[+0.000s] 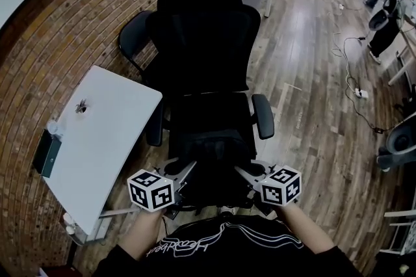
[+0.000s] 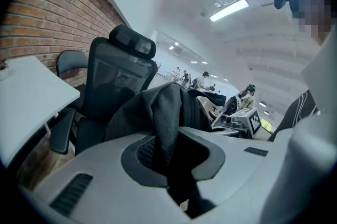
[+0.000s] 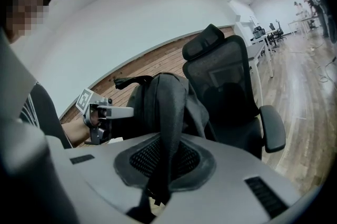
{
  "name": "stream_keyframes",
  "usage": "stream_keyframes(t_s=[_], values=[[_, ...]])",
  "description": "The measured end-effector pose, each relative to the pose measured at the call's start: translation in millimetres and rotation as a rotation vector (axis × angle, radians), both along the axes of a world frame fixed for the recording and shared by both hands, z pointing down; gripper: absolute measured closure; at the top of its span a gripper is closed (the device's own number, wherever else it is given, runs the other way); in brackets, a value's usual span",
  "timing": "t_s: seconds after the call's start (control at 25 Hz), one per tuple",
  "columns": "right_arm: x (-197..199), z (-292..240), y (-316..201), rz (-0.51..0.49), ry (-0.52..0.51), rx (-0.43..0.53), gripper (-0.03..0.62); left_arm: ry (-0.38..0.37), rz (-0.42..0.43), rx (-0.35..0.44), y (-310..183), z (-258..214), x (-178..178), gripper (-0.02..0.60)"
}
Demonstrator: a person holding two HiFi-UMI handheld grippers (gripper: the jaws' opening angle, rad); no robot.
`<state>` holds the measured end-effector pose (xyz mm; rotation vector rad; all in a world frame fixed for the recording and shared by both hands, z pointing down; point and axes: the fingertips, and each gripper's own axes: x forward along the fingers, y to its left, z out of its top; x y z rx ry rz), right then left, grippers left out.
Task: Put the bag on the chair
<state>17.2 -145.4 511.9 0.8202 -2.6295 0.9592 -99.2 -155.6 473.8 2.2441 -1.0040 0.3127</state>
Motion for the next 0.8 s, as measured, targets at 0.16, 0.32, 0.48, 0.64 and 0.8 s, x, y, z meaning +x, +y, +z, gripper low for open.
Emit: stream_keyframes(t_s=[0.16,0.32,0.48,0.64,0.8], values=[[0.2,-0.6,-31.9,0.011,0.018,0.031,0.56,-0.013,-0.025,0.024,-30.7,1.0,-0.4,0.512],[0.6,-0.8,-61.3,0.032,0.022,0.04,0.56,-0.03,-0.012,0.034,-58.9,-1.1,0.3,0.512],[-6.4,3.6,-91.6,0.058,0.04,0.037,0.56,-0.024,0.012,0.021,-90.9,3.5,-6.5,0.512],[-9.0,11.1,-120.1,0.087,0.061,0.004,0.56,-0.004,0.048,-0.011,-124.6,14.6,-9.3,0.512],[-7.0,17.5,-152.2,0.119,0.093,-0.011,0.56,0.007,0.08,-0.03,-161.9,24.7,-6.9,0.512]])
